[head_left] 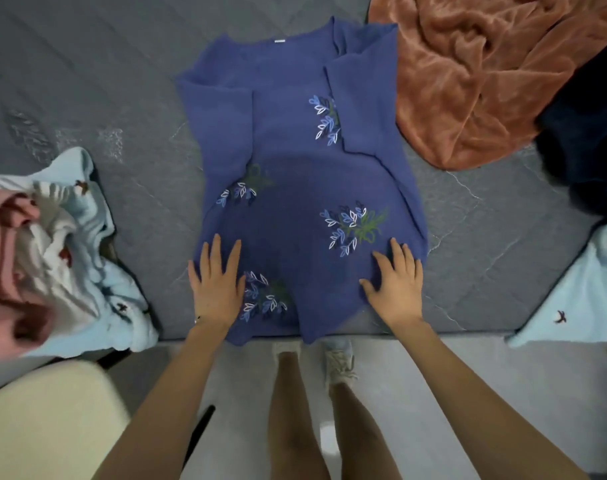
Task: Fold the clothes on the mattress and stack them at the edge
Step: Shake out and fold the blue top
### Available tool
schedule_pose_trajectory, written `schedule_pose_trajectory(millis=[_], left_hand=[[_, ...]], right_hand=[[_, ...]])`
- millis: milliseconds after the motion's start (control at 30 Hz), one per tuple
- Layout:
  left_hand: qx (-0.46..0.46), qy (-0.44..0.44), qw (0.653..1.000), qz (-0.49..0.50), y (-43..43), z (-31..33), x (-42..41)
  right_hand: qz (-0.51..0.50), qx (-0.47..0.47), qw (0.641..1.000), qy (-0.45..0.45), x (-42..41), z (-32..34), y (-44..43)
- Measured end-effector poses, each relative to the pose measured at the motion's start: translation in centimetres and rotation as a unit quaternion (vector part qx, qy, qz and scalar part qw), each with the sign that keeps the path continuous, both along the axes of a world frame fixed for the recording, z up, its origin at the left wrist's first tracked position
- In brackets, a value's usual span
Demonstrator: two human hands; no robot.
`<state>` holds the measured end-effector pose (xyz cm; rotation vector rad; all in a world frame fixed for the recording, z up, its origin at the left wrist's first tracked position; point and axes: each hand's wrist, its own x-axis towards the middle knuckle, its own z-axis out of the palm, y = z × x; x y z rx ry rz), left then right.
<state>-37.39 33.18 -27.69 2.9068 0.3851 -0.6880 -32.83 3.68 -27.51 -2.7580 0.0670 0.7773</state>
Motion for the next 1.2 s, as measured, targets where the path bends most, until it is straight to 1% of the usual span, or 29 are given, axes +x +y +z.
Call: schedule_pose_trajectory(millis=[67, 133, 167, 233, 300, 333, 367, 400, 433, 467, 500, 533, 600, 633, 700, 733, 767, 833, 900, 933, 1000, 1067, 1100, 1200], left_hand=[[-0.029, 0.01, 0.996, 0.089, 1.2, -0.2, -2.2], [-0.113, -0.012, 0.98, 0.162, 1.8, -0.4, -3.7], [-0.144, -0.035, 0.971, 0.19, 1.9, -0.4, -4.2], [-0.176, -0.077, 0.942, 0.276, 1.8, -0.6, -4.9], [-0.184, -0.091, 0.906, 0.369, 1.8, -0.8, -5.0], [-0.183, -0.084, 0.892, 0.405, 1.7, -1.0, -5.2], [-0.186, -0.07, 0.879, 0.433, 1.6, -1.2, -5.4], [-0.189, -0.054, 0.873, 0.447, 1.4, -1.2, -5.7], [-0.189, -0.048, 0.872, 0.449, 1.1, -1.3, -6.1], [-0.19, -0.057, 0.872, 0.448, 0.9, -1.3, -6.4], [-0.203, -0.087, 0.864, 0.452, 0.8, -1.2, -6.7], [-0.229, -0.132, 0.847, 0.461, 0.6, -0.9, -6.9], [-0.273, -0.218, 0.808, 0.475, 0.7, 0.2, -7.2], [-0.285, -0.244, 0.796, 0.476, 1.0, 0.6, -7.4], [-0.29, -0.266, 0.79, 0.47, 1.6, 1.4, -7.7], [-0.289, -0.269, 0.792, 0.466, 1.9, 1.7, -7.7], [-0.288, -0.266, 0.796, 0.462, 2.1, 1.8, -7.8], [-0.278, -0.238, 0.817, 0.446, 2.4, 1.7, -8.1], [-0.265, -0.181, 0.845, 0.428, 2.6, 1.2, -8.4], [-0.256, -0.147, 0.856, 0.425, 2.6, 0.9, -8.6], [-0.231, -0.074, 0.87, 0.429, 2.7, 0.5, -8.9], [-0.208, -0.034, 0.881, 0.423, 2.8, 0.2, -9.5], [-0.2, -0.031, 0.884, 0.422, 2.8, 0.1, -9.8], [-0.202, -0.07, 0.869, 0.446, 2.5, 0.2, -10.7]], right_hand=[[-0.05, 0.022, 0.998, -0.032, -1.1, -0.2, -1.0], [-0.158, 0.081, 0.983, -0.052, -1.7, -0.4, -1.5], [-0.233, 0.126, 0.963, -0.058, -1.9, -0.6, -1.5], [-0.366, 0.213, 0.903, -0.073, -1.9, -1.1, -1.5], [-0.446, 0.265, 0.852, -0.067, -1.7, -1.4, -1.3], [-0.47, 0.278, 0.836, -0.047, -1.7, -1.5, -1.2], [-0.485, 0.275, 0.83, -0.021, -1.7, -1.5, -1.2], [-0.498, 0.281, 0.821, 0.0, -1.7, -1.6, -1.3], [-0.517, 0.296, 0.803, 0.016, -1.7, -1.6, -1.4], [-0.544, 0.324, 0.774, 0.027, -1.8, -1.5, -1.5], [-0.574, 0.362, 0.734, 0.033, -1.8, -1.2, -1.6], [-0.597, 0.389, 0.701, 0.03, -1.9, -0.7, -1.7], [-0.627, 0.426, 0.652, 0.022, -1.9, 0.3, -2.2], [-0.64, 0.441, 0.629, 0.019, -1.8, 0.8, -2.5], [-0.66, 0.467, 0.588, 0.002, -1.7, 1.9, -3.1], [-0.665, 0.477, 0.575, -0.011, -1.6, 2.1, -3.4], [-0.665, 0.479, 0.573, -0.027, -1.5, 2.2, -3.6], [-0.647, 0.471, 0.597, -0.051, -1.6, 2.3, -3.4], [-0.621, 0.467, 0.628, -0.041, -1.7, 2.0, -3.0], [-0.617, 0.47, 0.631, -0.024, -1.7, 1.9, -2.8], [-0.625, 0.483, 0.613, 0.018, -1.7, 1.5, -2.5], [-0.638, 0.493, 0.59, 0.043, -1.7, 0.9, -2.4], [-0.638, 0.499, 0.585, 0.045, -1.7, 0.8, -2.3], [-0.607, 0.513, 0.604, 0.058, -2.0, 0.5, -2.5]])
